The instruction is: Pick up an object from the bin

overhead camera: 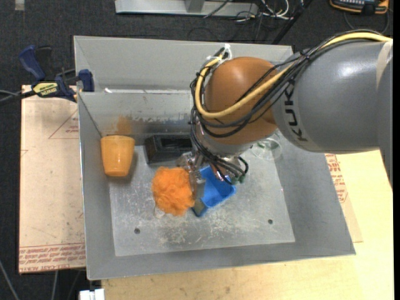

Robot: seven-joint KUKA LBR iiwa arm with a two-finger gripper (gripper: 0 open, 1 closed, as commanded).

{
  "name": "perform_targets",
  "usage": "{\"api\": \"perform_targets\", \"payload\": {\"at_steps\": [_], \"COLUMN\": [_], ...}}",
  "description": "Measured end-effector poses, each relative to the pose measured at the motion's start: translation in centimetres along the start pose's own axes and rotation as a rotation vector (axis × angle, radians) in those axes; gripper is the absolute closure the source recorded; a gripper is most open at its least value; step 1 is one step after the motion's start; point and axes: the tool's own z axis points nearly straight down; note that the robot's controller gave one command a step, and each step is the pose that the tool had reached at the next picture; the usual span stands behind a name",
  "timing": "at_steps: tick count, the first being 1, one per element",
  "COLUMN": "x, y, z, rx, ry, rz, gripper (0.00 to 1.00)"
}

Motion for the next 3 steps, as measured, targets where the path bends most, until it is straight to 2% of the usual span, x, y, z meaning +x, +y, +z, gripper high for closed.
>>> {"api": "perform_targets", "payload": {"at_steps": [1,2,3], "x": [0.8,1.0,1.1], "y": [0.7,1.7,3.0], "z": [-1.5,-4.4,-5.6], "rx": [-0.004,-0.001,-0.005], "ry": [0.031,0.006,0.032], "rz": [-0.046,-0.055,-0.059], "gripper": [1.0,1.0,1.0]}}
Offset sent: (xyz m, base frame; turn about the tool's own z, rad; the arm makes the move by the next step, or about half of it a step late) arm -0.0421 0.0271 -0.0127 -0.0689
